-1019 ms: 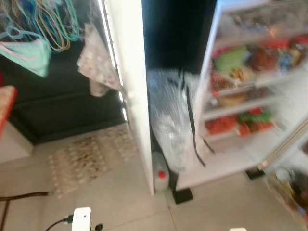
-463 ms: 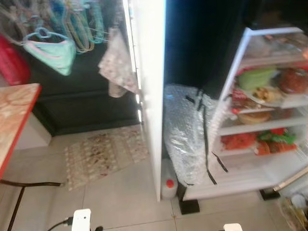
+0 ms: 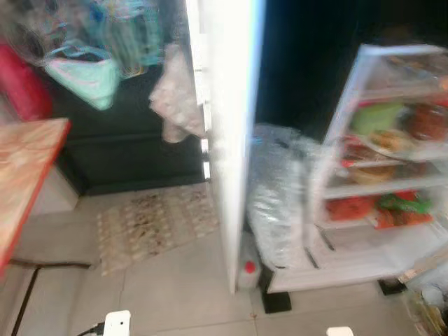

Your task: Restocking fridge

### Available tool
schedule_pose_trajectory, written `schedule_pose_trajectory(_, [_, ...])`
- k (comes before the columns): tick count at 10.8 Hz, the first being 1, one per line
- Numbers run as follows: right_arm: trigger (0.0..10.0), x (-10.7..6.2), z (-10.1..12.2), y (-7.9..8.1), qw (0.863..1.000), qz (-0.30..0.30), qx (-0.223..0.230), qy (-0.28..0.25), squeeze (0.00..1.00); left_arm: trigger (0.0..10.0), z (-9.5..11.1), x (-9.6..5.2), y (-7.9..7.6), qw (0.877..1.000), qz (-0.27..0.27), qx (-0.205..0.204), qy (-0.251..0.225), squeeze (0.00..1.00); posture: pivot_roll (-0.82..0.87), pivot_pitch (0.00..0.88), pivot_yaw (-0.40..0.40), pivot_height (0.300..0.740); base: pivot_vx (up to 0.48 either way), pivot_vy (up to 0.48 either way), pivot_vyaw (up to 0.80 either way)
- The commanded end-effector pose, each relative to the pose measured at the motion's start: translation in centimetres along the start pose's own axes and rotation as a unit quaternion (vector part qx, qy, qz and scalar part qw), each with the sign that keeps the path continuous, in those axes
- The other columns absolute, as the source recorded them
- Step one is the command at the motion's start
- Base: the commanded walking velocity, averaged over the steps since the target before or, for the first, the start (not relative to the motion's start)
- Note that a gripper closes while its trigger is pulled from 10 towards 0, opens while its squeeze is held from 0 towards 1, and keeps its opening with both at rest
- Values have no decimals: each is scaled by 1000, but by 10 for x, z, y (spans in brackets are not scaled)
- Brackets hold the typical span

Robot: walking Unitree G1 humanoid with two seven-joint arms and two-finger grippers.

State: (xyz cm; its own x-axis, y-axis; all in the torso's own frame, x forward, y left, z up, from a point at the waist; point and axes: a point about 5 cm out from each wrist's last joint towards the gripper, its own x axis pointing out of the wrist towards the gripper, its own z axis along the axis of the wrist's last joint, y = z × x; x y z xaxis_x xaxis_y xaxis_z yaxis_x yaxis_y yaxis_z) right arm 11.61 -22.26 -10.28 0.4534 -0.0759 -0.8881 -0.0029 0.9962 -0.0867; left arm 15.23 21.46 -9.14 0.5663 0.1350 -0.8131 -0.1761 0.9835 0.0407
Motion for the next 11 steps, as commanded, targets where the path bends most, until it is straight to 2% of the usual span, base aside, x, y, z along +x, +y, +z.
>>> schedule_pose_trajectory(1, [10000,0,-3,2,1000,0,6,3,0,10000,-8,-2,4,1000,3,1,20,0,-115,0,51,740,0,296,0])
schedule_pose_trajectory(3, [10000,0,-3,3,1000,1,4,6,0,10000,-8,-2,4,1000,2,4,20,0,-113,0,55,740,0,293,-591])
schedule_pose_trajectory(8, [10000,0,-4,5,1000,1,7,5,0,10000,-8,-2,4,1000,-3,14,21,0,-122,0,67,740,0,0,-783])
schedule_pose_trajectory(10, [10000,0,-3,4,1000,0,8,5,0,10000,-10,-3,8,1000,-1,12,24,0,-120,0,64,740,0,0,-781])
schedule_pose_trajectory(11, [10000,0,-3,4,1000,0,10,4,0,10000,-12,-4,12,1000,1,7,27,0,-119,0,64,740,0,356,-781])
